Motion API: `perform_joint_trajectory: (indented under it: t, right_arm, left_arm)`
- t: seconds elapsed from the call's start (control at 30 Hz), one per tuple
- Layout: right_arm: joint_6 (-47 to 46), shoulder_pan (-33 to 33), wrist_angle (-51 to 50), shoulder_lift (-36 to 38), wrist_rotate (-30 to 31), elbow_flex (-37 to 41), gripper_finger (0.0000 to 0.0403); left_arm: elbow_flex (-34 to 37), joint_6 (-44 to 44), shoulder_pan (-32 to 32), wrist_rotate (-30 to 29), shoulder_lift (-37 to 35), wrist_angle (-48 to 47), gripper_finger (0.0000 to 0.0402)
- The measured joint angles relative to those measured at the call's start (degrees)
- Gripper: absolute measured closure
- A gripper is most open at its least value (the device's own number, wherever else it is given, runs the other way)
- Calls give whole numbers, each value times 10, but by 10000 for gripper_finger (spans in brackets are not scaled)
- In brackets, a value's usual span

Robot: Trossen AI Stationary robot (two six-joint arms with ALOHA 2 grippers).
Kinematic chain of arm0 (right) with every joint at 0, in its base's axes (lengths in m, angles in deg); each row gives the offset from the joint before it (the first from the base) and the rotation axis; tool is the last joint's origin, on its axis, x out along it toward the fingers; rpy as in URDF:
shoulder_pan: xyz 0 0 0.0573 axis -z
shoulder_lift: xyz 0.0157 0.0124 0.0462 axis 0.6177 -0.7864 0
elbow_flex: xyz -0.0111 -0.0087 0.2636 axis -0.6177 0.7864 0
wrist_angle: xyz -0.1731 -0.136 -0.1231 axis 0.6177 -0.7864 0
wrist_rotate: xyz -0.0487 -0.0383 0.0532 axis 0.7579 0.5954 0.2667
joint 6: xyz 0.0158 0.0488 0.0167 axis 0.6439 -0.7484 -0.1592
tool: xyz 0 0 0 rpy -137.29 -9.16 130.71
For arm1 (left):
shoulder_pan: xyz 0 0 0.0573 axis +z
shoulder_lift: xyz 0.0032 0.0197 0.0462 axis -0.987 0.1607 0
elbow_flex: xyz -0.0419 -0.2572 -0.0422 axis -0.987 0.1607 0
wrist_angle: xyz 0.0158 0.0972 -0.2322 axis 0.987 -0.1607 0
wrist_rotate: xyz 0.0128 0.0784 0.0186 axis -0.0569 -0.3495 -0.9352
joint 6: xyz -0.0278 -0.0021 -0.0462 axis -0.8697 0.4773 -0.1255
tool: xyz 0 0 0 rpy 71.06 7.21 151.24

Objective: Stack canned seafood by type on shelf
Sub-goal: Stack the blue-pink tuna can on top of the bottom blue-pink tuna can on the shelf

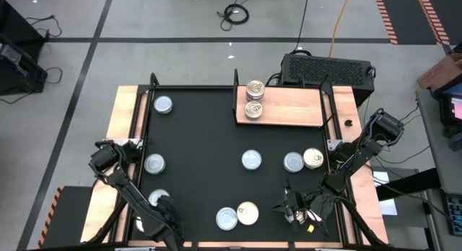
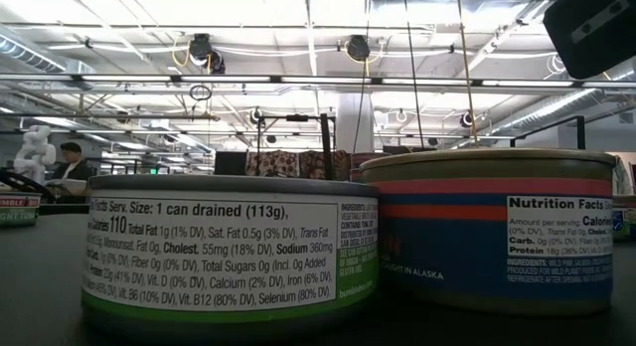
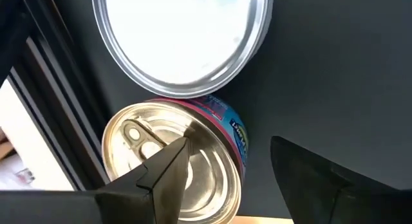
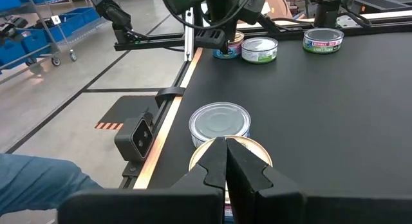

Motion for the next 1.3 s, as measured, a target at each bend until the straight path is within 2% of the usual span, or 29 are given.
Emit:
perform_joint_trajectory:
  t: [0.13, 0.23, 0.53, 0.7, 1.0, 1.3]
  right_arm:
    - [0, 0, 0, 0, 0, 0, 403]
    - [0, 0, 0, 0, 0, 0, 403]
    - [0, 0, 1, 0, 0, 0, 403]
    - [0, 0, 1, 0, 0, 0, 403]
    - [0, 0, 1, 0, 0, 0, 403]
    - [0, 0, 2, 0, 0, 0, 403]
  left_arm:
    - [-1, 22, 0, 4, 8, -3, 185]
    - [0, 26, 0, 5, 9, -10, 203]
    - [0, 52, -1, 0, 11, -37, 333]
    - [-5, 68, -1, 3, 11, -39, 389]
    - [-82, 88, 0, -39, 15, -118, 401]
    - [-135, 87, 3, -57, 15, -131, 401]
